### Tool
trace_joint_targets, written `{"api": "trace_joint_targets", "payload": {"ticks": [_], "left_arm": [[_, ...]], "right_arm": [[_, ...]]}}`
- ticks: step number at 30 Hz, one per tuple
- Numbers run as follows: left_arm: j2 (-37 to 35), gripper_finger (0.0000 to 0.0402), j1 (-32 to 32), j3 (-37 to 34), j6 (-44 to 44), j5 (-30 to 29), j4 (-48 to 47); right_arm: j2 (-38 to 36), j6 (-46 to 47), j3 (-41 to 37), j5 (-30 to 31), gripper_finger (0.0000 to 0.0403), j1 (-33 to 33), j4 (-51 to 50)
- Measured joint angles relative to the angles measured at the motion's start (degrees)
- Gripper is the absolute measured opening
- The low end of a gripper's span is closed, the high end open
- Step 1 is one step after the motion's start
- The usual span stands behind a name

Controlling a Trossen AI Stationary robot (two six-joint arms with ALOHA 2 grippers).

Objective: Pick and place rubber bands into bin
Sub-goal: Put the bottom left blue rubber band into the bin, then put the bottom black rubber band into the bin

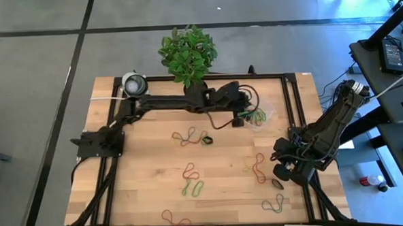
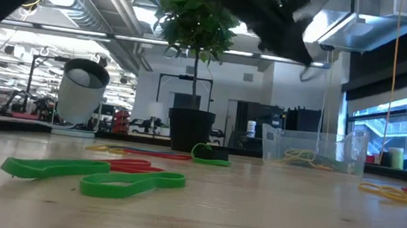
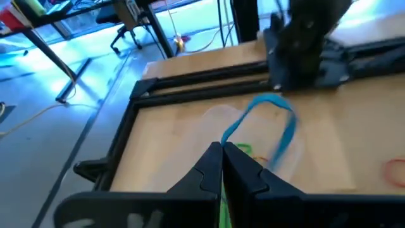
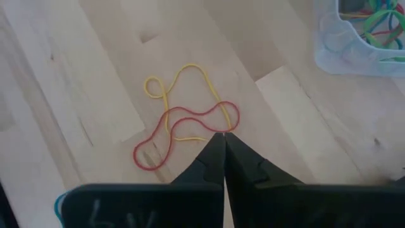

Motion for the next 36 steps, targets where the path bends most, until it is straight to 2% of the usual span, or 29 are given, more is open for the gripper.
{"api": "trace_joint_targets", "payload": {"ticks": [5, 10, 15, 20, 24, 29, 36], "left_arm": [[8.0, 0.0002, 2.2, 3.6, 2.0, 0.0, 2.3], [12.7, 0.0007, 4.4, 5.9, -0.7, -1.8, 1.8], [13.4, 0.0051, 5.5, 6.0, -1.5, 1.3, -3.2], [13.4, 0.0105, 5.7, 6.0, -3.8, 1.5, -6.9], [12.2, 0.0127, 4.8, 6.0, -7.7, 1.3, -7.1], [7.6, 0.0122, 2.1, 6.1, -11.6, 1.7, -11.5], [0.5, 0.0067, -2.7, 6.0, -19.2, 2.0, -22.1]], "right_arm": [[0.0, 0.4, 0.0, 0.0, 0.0004, -1.1, 0.1], [0.0, 3.1, 0.0, 0.0, 0.0004, -1.1, 0.1], [0.0, 3.1, 0.0, 0.0, 0.0004, -1.1, 0.2], [0.0, 3.1, 0.0, 0.0, 0.0004, -1.1, 0.2], [0.0, 3.1, 0.0, 0.0, 0.0004, -1.1, 0.2], [0.0, 3.0, 0.0, -0.1, 0.0004, -1.1, 0.3], [0.0, 2.9, 0.0, -0.1, 0.0004, -1.1, 0.9]]}}
